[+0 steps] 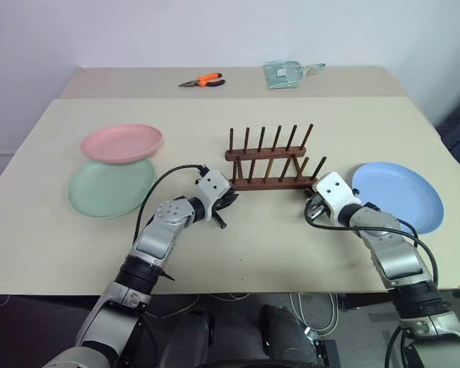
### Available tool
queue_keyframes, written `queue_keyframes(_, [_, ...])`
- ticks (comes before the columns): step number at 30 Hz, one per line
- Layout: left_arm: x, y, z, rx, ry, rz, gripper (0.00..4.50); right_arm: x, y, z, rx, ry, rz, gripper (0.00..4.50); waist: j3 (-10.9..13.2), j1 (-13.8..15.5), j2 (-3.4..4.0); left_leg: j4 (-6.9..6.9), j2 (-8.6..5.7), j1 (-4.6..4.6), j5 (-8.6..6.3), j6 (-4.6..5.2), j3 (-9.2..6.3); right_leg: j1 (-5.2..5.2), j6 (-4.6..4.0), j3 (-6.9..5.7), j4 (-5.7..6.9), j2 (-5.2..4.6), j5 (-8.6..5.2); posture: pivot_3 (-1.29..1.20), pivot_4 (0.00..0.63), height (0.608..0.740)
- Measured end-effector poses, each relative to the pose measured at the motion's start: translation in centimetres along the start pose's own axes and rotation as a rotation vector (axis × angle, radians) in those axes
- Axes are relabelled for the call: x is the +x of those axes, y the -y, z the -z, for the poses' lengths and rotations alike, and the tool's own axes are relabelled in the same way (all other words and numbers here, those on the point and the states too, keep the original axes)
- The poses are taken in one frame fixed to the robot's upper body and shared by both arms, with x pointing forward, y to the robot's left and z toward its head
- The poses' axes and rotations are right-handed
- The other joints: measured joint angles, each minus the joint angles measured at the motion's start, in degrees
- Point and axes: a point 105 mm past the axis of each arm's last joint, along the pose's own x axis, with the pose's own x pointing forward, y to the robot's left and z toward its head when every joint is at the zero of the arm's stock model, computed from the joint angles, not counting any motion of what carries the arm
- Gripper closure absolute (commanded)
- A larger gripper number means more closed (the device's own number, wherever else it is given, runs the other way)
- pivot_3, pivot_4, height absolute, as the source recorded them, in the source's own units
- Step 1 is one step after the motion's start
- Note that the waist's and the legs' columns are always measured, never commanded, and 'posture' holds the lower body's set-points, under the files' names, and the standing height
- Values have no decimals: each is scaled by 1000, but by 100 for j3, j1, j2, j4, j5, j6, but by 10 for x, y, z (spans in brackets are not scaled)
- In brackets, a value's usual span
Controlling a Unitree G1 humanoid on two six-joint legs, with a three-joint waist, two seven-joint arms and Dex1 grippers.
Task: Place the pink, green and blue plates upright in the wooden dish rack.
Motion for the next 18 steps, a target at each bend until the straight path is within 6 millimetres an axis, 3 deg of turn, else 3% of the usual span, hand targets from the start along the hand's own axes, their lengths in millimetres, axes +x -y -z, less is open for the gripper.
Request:
queue_keyframes(3, [-27,-28,4,-118,12,-87,1636,-8,-13,-5,6,30,-65,1124,4,-75,3,-5,2,-3,0,0,-10,-6,3,-2,9,2,-2,0,150,740])
queue_keyframes(5, [-45,-57,-7,-195,75,-217,539,-12,-15,-5,-3,36,-77,112,4,-84,3,-1,1,-4,0,0,-12,-6,4,-3,9,2,-3,0,150,740])
queue_keyframes(6, [-53,-74,-19,-234,124,-303,42,-13,-16,-6,-6,38,-80,94,5,-75,1,2,0,-4,0,-1,-15,-2,9,-6,8,2,-6,0,150,740])
queue_keyframes(10, [-92,-137,-75,-439,411,-671,42,-13,-22,-8,-16,44,-103,94,6,-50,-11,4,-3,-4,2,-5,-20,3,27,-9,3,-1,-15,0,150,740])
queue_keyframes(12, [-119,-155,-87,-518,499,-857,42,-11,-25,-10,-24,55,-117,94,5,-91,-12,0,-3,0,2,-7,-16,2,22,-5,1,-2,-10,0,150,740])
queue_keyframes(14, [-138,-165,-81,-595,520,-1000,42,-9,-25,-12,-33,58,-124,94,5,-111,-11,-2,-3,2,3,-9,-12,-1,14,-2,3,0,-5,0,150,740])
queue_keyframes(18, [-181,-173,-48,-787,495,-1289,42,-2,-26,-16,-47,72,-143,94,9,-95,-22,-1,-2,0,7,-16,-14,0,13,-4,5,3,-4,0,150,740])
